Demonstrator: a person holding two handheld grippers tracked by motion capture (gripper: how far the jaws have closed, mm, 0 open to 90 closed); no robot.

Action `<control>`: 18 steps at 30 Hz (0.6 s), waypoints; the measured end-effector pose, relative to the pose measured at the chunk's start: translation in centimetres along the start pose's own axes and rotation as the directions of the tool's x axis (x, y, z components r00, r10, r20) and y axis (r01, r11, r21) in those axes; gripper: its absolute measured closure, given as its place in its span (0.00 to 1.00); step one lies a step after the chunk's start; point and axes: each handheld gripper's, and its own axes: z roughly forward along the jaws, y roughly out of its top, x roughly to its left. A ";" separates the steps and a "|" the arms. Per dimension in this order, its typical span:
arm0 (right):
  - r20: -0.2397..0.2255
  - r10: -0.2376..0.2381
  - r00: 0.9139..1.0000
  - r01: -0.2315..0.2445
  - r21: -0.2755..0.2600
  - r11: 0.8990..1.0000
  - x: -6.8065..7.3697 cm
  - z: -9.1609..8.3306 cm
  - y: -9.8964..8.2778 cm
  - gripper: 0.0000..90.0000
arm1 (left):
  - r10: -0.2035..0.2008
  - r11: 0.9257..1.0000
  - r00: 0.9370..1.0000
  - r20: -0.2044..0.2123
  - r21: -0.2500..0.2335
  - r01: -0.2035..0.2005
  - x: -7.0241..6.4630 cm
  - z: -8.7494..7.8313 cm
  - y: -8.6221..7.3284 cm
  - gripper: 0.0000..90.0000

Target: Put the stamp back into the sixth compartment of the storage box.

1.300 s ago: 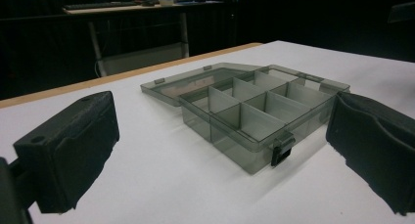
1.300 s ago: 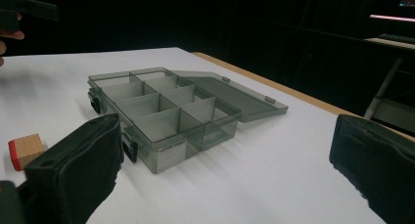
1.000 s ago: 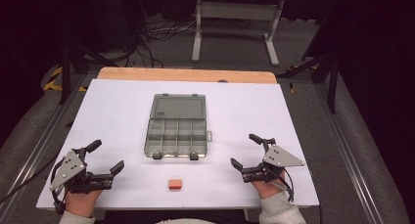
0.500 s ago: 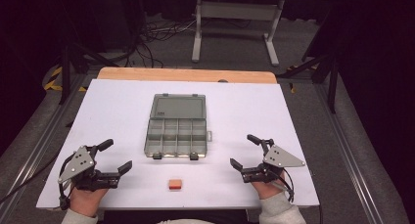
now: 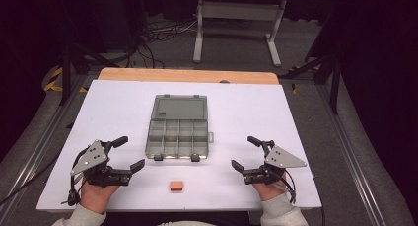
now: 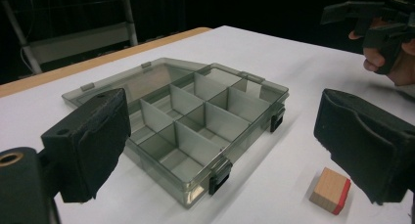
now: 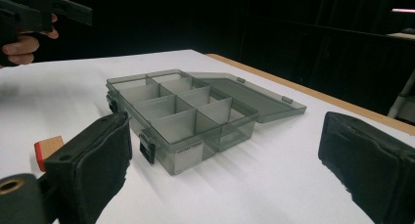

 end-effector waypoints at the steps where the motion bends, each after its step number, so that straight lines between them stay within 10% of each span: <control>1: 0.000 0.001 1.000 -0.001 0.000 1.000 0.0 0.0 0.0 0.07 | 0.001 1.000 1.000 0.006 0.000 -0.001 -0.1 0.2 0.1 0.09; 18: -0.008 0.027 1.000 -0.027 0.001 1.000 -0.2 -0.2 -0.1 0.08 | 0.021 0.999 0.993 0.114 0.030 -0.025 -1.5 3.0 1.3 0.11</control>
